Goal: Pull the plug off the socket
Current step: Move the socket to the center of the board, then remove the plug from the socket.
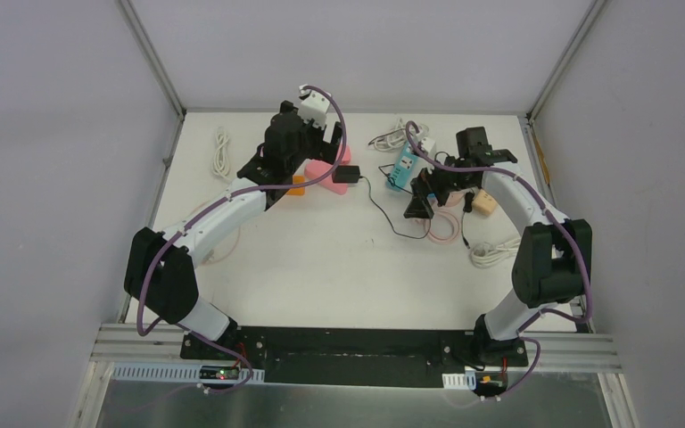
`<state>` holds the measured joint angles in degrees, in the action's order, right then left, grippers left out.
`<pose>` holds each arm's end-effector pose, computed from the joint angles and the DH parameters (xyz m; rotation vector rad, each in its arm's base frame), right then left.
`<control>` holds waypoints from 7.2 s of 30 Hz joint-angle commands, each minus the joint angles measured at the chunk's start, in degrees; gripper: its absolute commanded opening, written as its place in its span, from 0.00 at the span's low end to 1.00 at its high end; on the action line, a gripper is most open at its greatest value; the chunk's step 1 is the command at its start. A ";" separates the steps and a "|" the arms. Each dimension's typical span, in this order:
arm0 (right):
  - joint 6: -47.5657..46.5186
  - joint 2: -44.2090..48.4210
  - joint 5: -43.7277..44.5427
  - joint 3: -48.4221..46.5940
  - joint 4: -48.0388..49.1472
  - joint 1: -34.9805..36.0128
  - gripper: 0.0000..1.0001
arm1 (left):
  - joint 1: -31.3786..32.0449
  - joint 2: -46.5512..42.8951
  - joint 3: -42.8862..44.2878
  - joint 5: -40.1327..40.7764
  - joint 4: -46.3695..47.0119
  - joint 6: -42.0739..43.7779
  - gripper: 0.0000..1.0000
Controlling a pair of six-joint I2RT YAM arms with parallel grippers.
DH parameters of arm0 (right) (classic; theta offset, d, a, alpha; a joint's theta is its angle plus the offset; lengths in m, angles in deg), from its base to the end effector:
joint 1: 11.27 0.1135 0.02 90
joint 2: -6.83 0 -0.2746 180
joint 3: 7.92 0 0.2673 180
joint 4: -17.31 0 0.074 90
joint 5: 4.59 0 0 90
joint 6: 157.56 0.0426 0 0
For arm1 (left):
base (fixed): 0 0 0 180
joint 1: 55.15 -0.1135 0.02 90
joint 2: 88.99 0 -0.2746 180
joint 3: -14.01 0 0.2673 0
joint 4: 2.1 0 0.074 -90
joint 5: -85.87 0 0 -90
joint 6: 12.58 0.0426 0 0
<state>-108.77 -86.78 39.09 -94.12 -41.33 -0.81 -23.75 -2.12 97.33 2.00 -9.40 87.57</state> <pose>0.3330 0.0928 0.2586 -1.2441 2.0689 0.8565 0.3319 -0.1973 0.3492 0.5516 1.6738 -0.1757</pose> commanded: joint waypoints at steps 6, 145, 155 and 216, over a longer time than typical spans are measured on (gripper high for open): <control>0.52 -0.91 -1.23 -0.27 1.86 1.54 1.00 | -0.37 -3.67 -1.03 1.95 2.94 1.13 0.99; -15.32 -3.56 20.40 -1.35 -12.96 24.26 0.26 | -0.37 -15.70 -13.09 0.91 16.55 -4.13 0.95; -15.33 -4.07 20.31 0.44 -11.46 24.26 0.59 | -0.37 -15.94 -13.30 0.24 16.65 -4.50 0.94; -15.51 8.30 0.58 9.66 -1.56 12.55 0.88 | 19.83 -4.97 -43.73 3.26 37.12 -53.69 0.82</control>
<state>-125.44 -80.18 40.16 -85.71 -48.26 11.95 -4.84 -11.27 54.18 0.86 19.82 41.91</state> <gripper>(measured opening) 0.886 0.843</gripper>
